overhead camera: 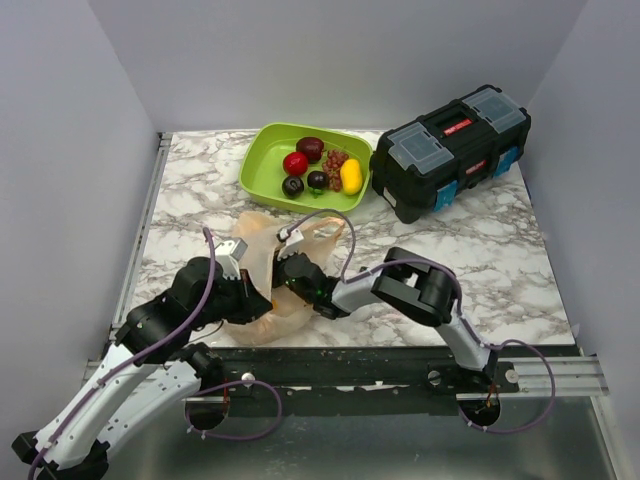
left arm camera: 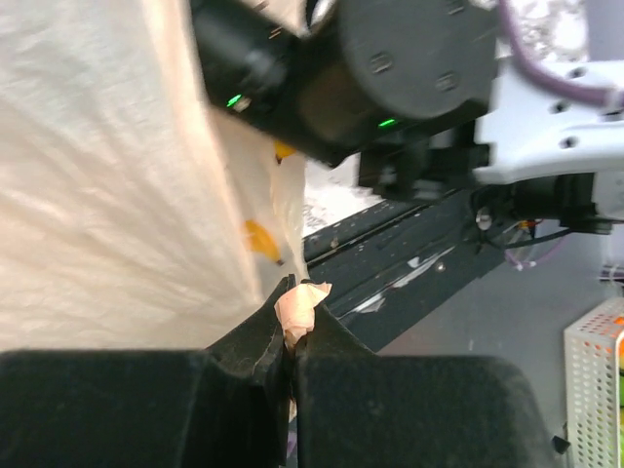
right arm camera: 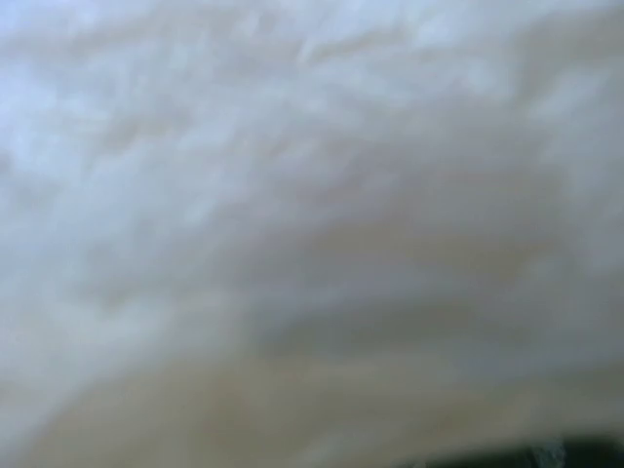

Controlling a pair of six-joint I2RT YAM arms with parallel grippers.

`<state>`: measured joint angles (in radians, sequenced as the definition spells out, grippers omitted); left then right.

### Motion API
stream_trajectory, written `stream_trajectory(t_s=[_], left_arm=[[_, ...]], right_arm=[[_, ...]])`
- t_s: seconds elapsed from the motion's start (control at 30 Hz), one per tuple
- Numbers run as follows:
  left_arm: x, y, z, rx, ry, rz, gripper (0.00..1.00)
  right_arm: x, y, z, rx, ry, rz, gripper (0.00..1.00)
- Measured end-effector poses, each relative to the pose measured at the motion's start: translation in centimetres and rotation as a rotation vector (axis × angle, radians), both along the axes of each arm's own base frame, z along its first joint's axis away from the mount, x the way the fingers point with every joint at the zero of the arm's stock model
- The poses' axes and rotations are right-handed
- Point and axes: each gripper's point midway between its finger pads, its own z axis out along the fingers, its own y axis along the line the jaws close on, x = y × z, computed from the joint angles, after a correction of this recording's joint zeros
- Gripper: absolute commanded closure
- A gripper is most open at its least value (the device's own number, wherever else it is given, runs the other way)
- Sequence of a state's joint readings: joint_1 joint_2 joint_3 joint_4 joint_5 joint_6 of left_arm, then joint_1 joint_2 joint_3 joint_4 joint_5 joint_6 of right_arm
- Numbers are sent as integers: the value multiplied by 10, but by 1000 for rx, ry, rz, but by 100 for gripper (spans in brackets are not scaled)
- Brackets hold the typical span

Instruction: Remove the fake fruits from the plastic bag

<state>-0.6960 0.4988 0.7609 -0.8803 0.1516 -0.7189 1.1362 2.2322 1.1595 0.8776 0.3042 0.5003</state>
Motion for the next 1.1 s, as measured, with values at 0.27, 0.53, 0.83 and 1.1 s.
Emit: stream_trajectory(t_s=[0.27, 0.53, 0.83, 1.1], left_arm=[[-4, 16, -19, 109, 52, 26, 100], [0, 24, -12, 169, 38, 43, 100], [10, 34, -5, 218, -33, 60, 100], [14, 32, -8, 246, -41, 39, 100]], right_arm=[[9, -43, 34, -26, -65, -97, 78], [-2, -71, 60, -37, -87, -97, 83], [-52, -65, 77, -28, -38, 177, 83], [-99, -68, 101, 2, -6, 405, 87]])
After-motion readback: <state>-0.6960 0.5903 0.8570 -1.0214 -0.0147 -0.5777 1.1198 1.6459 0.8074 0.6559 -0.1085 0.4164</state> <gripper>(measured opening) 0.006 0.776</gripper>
